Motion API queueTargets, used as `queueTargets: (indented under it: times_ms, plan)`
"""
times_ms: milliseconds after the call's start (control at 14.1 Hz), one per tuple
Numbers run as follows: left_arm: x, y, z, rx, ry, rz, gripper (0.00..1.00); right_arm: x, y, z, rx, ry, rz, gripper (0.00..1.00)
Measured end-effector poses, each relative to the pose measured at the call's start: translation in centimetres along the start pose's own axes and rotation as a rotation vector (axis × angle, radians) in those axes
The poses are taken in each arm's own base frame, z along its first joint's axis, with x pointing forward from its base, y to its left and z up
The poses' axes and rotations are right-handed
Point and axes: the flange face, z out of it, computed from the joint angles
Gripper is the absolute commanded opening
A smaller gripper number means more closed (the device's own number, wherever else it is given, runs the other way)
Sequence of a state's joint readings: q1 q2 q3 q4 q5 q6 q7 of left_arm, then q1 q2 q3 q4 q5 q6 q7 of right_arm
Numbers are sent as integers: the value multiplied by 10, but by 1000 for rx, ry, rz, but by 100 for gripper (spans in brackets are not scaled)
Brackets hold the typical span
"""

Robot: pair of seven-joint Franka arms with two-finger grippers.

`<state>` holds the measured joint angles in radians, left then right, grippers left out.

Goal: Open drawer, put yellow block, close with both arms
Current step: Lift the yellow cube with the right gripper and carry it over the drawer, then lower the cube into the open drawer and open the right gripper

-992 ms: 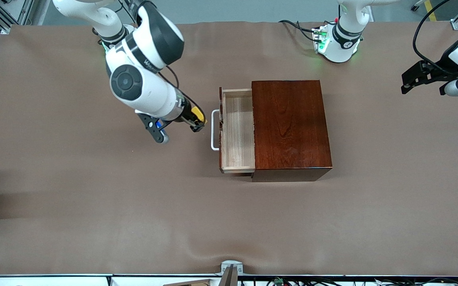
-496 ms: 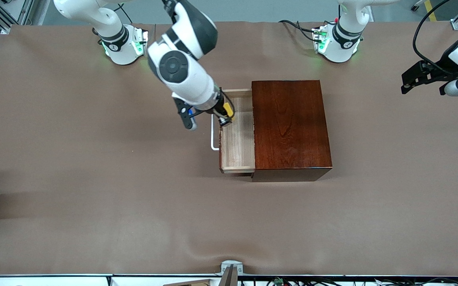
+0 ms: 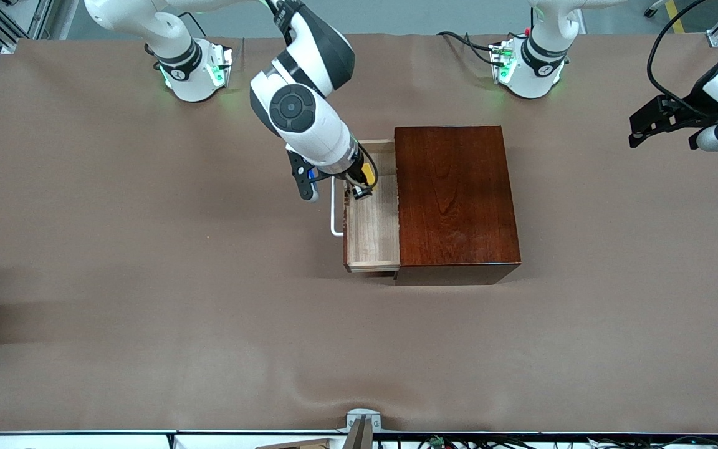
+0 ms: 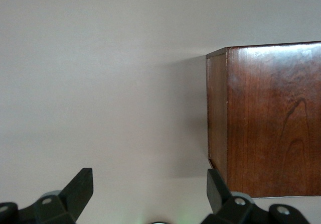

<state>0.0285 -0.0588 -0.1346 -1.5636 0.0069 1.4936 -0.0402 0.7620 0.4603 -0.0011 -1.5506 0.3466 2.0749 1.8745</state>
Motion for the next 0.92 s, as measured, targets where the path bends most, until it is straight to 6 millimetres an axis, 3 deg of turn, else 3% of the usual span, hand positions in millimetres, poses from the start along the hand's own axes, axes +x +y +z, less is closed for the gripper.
queueTargets:
  times_ms: [922]
  plan:
    - [0, 0, 0, 0, 0, 1, 100, -3, -4, 70, -11, 23, 16, 0]
